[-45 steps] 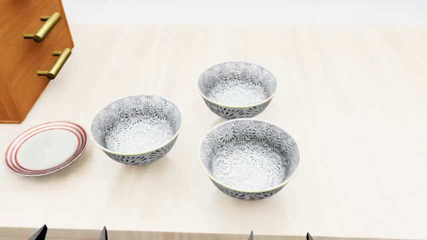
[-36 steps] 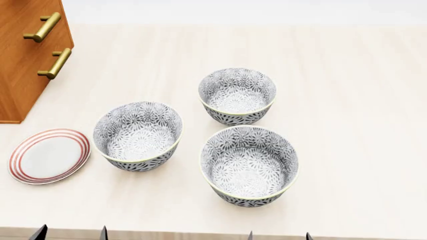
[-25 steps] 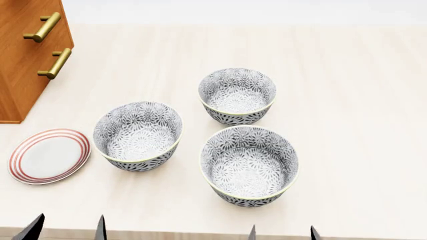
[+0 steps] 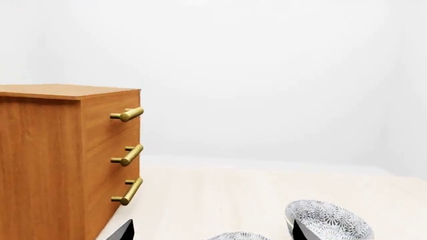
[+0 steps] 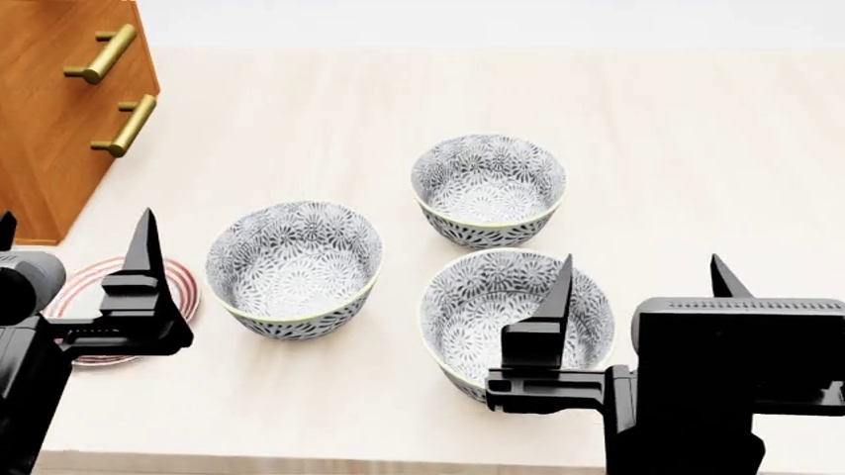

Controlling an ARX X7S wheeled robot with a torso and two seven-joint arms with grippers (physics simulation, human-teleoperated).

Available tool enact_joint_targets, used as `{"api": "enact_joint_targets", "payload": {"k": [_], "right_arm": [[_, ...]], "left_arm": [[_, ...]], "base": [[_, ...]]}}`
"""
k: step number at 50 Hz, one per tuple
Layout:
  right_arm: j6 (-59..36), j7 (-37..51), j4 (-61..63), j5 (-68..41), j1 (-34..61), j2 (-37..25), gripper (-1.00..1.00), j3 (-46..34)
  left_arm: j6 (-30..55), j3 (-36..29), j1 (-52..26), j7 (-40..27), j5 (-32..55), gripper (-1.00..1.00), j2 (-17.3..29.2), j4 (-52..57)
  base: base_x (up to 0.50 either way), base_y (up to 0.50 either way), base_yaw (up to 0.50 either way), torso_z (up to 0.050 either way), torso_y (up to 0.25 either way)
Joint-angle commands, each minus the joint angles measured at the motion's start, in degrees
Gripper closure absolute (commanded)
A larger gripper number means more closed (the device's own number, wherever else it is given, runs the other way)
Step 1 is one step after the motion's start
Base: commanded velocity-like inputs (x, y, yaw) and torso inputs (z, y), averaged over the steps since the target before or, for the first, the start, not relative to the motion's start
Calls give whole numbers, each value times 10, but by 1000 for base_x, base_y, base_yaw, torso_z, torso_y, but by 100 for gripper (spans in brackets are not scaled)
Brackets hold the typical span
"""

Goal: Stack the bowl at the front on the bowl in the middle.

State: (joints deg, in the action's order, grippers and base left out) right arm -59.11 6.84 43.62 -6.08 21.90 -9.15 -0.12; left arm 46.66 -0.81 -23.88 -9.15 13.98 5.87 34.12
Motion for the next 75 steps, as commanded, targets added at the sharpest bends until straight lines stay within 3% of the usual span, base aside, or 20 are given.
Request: {"api": "enact_joint_targets", "payload": {"k": [1,14,47,49,63,67,71,73,75], "right_arm": [[-71,16,45,-3,38,-10,-100,-5],[-58,8,32,-14,31,-12,-100,-17],[-26,11,33,-28,20,-17,-100,-15],[-77,17,20,-35,39,-5,-100,0],[-58,20,22,-40,46,-5,-100,9],[-105,19,25,-61,72,16,-100,56],[-282,7,22,-89,165,24,-100,112],[-307,10,9,-99,183,24,-100,127],[-308,60,-21,-180,193,8,-100,152]], "left_arm": [[27,-4,-19,-12,7,-100,11,26],[17,-13,-12,-17,6,-100,21,21],[1,-28,-8,-31,10,-100,34,12],[1,-28,-9,-32,12,-100,34,11],[-2,-27,-8,-36,19,-100,38,7],[-5,-29,-6,-36,19,-100,39,5],[-6,-31,-8,-39,19,-100,40,2],[-7,-32,-7,-40,19,-100,41,3],[-8,-34,-7,-41,18,-100,42,2]], "base": [[0,500,0,0,0],[0,308,0,0,0],[500,-2,0,0,0],[0,0,0,0,0],[0,0,0,0,0],[0,0,0,0,0],[0,0,0,0,0],[0,0,0,0,0],[0,0,0,0,0]]}}
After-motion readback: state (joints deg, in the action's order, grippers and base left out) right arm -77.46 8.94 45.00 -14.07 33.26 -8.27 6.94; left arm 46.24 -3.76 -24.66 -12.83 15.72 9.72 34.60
